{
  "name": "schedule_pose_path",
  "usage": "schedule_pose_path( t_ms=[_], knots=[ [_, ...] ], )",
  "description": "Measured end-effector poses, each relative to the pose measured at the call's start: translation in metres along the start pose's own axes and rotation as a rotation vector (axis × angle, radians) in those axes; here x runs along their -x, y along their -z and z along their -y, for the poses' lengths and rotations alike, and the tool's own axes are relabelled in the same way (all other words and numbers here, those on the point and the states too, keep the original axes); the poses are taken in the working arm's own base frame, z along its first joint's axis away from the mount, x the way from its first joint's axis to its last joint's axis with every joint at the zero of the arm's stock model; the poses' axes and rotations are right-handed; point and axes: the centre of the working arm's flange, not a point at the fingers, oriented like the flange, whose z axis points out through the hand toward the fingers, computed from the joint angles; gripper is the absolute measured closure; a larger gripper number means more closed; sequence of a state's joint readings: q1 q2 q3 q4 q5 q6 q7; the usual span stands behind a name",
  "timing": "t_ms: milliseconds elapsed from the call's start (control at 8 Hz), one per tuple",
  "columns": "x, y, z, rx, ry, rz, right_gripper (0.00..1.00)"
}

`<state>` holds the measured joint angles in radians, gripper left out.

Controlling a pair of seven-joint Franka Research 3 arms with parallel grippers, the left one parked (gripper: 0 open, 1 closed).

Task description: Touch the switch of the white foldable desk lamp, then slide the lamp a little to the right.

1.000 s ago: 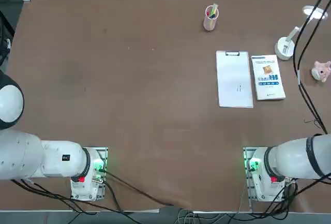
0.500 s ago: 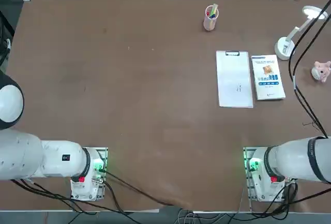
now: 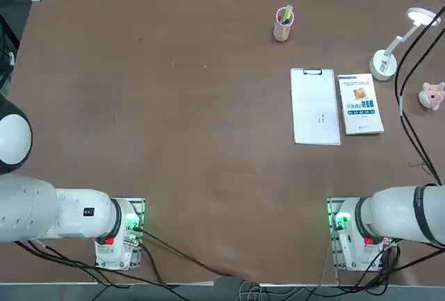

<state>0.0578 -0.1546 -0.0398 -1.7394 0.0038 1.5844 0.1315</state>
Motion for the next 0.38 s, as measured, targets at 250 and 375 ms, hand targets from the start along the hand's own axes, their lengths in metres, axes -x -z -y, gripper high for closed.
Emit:
schedule_pose_path(
  t_ms=[250,375],
  knots=[
    [0.0011,0.0,0.0085,0.004,0.006,-0.001,0.0],
    [0.001,0.0004,0.0102,0.005,0.008,-0.002,0.0]
  ],
)
